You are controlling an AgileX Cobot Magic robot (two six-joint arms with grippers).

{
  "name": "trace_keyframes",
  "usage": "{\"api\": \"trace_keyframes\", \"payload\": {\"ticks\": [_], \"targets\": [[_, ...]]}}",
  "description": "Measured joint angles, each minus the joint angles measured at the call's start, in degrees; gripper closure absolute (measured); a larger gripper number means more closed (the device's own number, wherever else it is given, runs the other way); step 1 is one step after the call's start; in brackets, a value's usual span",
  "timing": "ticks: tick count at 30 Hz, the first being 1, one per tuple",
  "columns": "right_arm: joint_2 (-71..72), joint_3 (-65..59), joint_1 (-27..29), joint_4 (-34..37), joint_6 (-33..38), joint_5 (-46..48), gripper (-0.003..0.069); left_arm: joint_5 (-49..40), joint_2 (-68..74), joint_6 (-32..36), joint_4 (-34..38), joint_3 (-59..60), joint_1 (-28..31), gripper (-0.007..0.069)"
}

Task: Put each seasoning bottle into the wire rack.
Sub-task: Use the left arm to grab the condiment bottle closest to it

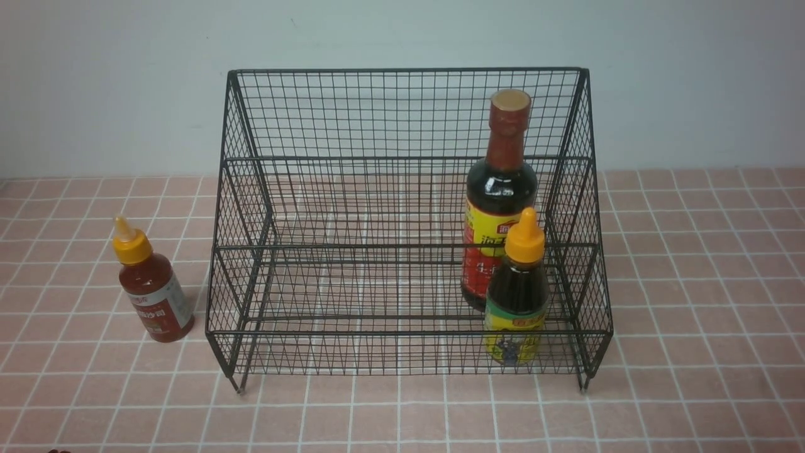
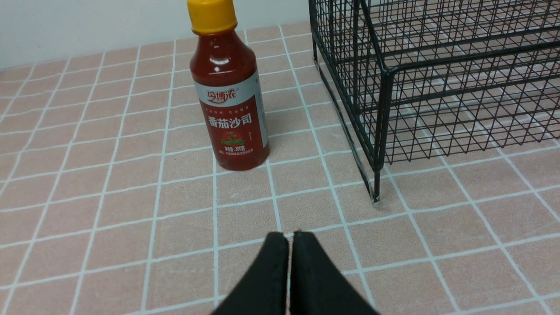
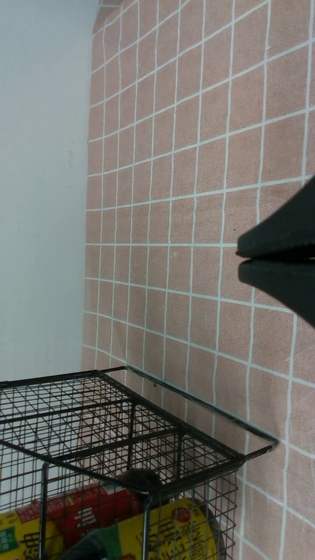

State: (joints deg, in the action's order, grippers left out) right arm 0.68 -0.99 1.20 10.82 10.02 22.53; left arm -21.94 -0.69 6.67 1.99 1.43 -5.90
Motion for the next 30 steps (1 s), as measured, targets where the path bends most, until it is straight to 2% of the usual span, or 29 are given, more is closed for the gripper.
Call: {"api": "trace_keyframes", "payload": {"ticks": [10, 13, 16, 18, 20, 26, 29, 30], "targets": [[0.0, 0.0, 0.0, 0.0, -0.02, 0.0, 0.0673, 0.13, 0.0, 0.05, -0.17, 0.0, 0.0, 0.0631], [0.0, -0.01, 0.0, 0.0, -0.02, -0.04, 0.0673, 2.96, 0.0, -0.11, 1.84, 0.21, 0.0, 0.0631], [0.0, -0.01, 0.0, 0.0, -0.07, -0.04, 0.0673, 10.02, 0.0, -0.18, 5.57, 0.21, 0.0, 0.0631], [0.0, -0.01, 0.0, 0.0, -0.19, -0.04, 0.0673, 18.49, 0.0, -0.19, 8.16, 0.21, 0.0, 0.0631], [0.0, -0.01, 0.0, 0.0, -0.19, -0.04, 0.0673, 22.7, 0.0, -0.19, 8.6, 0.21, 0.0, 0.0631], [0.0, -0.01, 0.0, 0.0, -0.19, -0.04, 0.0673, 46.97, 4.77, -0.13, 9.4, 0.21, 0.0, 0.0631], [0.0, -0.01, 0.0, 0.0, -0.23, -0.04, 0.0673, 49.69, 11.49, -0.13, 9.46, 0.03, 0.0, 0.0631], [0.0, -0.06, 0.0, 0.0, -0.23, -0.04, 0.0673, 49.83, 18.25, -0.13, 9.52, -0.72, 0.0, 0.0631]]}}
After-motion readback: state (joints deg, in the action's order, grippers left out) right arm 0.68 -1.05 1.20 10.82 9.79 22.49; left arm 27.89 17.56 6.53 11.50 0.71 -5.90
